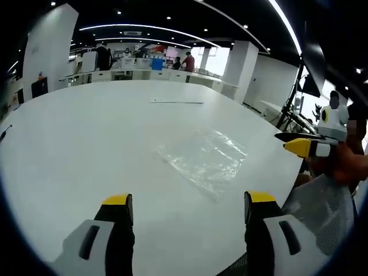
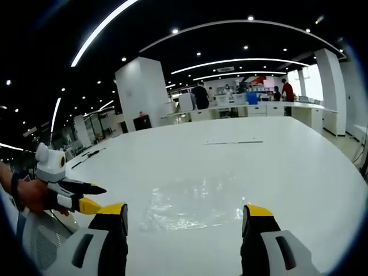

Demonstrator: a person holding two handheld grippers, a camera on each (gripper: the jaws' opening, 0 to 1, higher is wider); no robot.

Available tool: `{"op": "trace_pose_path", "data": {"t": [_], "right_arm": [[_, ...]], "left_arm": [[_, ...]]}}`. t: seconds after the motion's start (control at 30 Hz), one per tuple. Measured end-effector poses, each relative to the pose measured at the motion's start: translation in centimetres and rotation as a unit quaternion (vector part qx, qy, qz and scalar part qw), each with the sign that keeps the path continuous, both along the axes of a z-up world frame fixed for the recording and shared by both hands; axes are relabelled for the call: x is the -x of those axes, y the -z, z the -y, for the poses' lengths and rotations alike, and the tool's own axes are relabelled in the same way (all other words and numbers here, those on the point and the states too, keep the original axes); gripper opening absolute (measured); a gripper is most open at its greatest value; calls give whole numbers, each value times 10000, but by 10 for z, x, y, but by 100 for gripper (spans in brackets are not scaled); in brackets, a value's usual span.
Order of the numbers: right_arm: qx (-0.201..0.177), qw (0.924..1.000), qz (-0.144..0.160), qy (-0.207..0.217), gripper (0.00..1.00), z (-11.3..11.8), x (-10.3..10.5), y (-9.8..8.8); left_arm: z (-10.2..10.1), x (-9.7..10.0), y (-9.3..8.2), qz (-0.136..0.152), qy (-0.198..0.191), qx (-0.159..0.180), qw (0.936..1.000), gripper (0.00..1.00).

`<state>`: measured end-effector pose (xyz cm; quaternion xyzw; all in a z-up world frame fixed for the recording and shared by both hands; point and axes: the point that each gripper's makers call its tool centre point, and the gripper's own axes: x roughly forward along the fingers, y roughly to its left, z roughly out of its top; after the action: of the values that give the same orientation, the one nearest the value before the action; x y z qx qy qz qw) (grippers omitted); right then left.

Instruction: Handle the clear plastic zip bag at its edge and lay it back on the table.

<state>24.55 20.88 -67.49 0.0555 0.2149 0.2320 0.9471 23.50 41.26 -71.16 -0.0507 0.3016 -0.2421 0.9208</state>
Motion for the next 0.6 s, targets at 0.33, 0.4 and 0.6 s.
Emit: {"op": "trace_pose_path", "data": {"t": [0.33,0.4,0.6], "right_arm": [[3,10000,-52,-41,81,-1,1,2],[-4,10000,-51,-53,81,-2,0,3],[-19,9999,-89,-110,80,-5,1,3]], "left_arm": [[2,2,0,-13,47,-64,10000,78],[3,2,0,-6,45,-54,10000,78],[1,1,1,-9,65,-96,9999,77]]}}
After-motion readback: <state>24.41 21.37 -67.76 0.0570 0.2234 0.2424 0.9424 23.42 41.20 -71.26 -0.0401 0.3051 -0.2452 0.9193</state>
